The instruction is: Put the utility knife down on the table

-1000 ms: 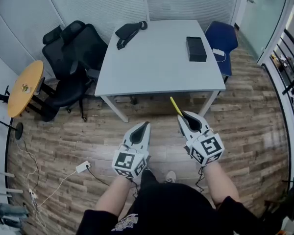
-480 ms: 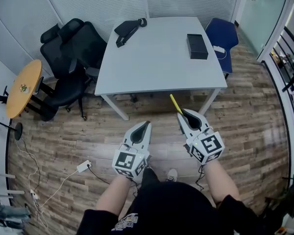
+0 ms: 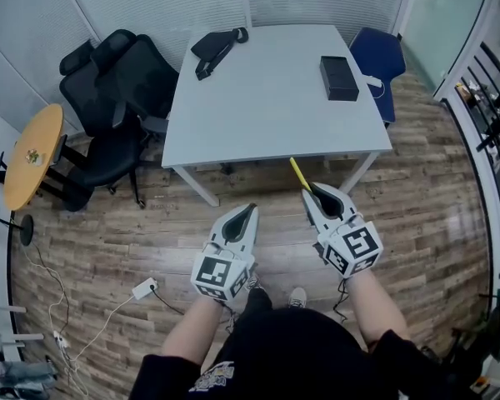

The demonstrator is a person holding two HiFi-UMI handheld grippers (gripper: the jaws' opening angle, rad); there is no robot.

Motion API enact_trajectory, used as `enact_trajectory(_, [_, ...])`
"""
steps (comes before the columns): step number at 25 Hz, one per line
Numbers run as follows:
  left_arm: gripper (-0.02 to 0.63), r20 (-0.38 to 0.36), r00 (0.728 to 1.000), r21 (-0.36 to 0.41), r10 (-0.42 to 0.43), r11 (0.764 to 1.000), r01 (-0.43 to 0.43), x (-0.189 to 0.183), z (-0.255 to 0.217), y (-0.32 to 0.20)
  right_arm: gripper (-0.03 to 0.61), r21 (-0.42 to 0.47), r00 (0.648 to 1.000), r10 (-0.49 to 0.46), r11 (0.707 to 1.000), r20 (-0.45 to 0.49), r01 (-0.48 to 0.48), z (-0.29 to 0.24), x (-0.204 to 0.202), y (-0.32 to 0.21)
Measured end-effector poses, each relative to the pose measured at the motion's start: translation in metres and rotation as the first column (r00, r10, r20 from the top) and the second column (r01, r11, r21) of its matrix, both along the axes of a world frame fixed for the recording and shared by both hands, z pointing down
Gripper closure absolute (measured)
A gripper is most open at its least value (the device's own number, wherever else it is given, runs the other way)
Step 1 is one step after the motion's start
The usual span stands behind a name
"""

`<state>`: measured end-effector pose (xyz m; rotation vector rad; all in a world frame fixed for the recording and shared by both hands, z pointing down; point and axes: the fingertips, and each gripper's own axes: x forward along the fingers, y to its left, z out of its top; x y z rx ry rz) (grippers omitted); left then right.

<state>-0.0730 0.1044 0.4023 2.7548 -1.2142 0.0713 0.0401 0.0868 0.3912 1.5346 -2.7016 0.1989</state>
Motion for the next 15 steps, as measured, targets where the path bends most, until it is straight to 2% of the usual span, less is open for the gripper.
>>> enact_trajectory(15, [0.607,-0.017,0.999,-0.006,0.047,0.999,-0.047,-0.071,0.004,-0.08,0.526,-0.017,0.998,0.063,0.998,-0.023,-0.063,0.004,-0.065,-0.077])
